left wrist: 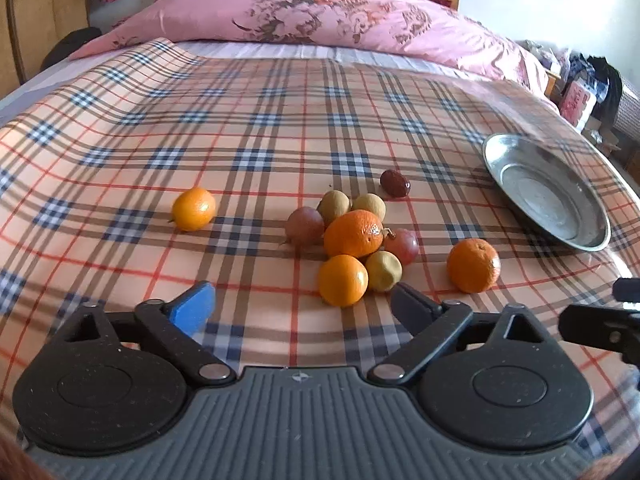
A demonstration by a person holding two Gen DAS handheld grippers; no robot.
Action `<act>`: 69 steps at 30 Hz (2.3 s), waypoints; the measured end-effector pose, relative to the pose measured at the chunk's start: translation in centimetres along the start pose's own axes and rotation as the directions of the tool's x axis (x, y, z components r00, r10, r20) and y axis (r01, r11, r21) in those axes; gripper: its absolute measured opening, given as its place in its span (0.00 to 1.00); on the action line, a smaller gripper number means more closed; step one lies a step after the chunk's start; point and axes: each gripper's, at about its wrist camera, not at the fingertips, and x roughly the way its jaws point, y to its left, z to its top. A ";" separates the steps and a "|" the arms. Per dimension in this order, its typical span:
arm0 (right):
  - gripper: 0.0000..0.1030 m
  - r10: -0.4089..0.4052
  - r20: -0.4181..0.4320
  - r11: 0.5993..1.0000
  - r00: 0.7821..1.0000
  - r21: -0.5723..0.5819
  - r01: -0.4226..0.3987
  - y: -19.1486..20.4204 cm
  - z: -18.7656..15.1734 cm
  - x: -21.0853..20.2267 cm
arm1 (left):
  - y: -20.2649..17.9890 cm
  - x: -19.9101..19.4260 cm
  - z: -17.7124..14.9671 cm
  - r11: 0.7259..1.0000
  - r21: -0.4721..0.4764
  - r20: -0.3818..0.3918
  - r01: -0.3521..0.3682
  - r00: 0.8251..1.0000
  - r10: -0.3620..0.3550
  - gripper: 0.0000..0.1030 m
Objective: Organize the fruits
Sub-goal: 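Grasp a mandarin with the left tool while the right tool grasps another mandarin, then carry both held mandarins over the steel plate with both tools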
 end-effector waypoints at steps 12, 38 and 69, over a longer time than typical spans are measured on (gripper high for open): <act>0.99 0.037 -0.050 0.995 0.998 -0.090 -0.042 -0.1 1.7 2.6 | -0.2 3.5 0.4 0.998 0.047 -0.017 0.031 0.999 -0.030 0.55; 0.39 0.079 -0.059 0.990 0.995 -0.114 -0.086 2.1 2.2 7.7 | 2.2 0.4 -0.4 0.998 -0.035 0.035 0.042 0.999 -0.041 0.32; 0.39 0.038 0.082 0.999 0.996 -0.035 -0.035 -2.7 2.1 -1.3 | -3.0 -4.5 0.7 0.996 0.027 0.101 0.082 0.991 -0.084 0.32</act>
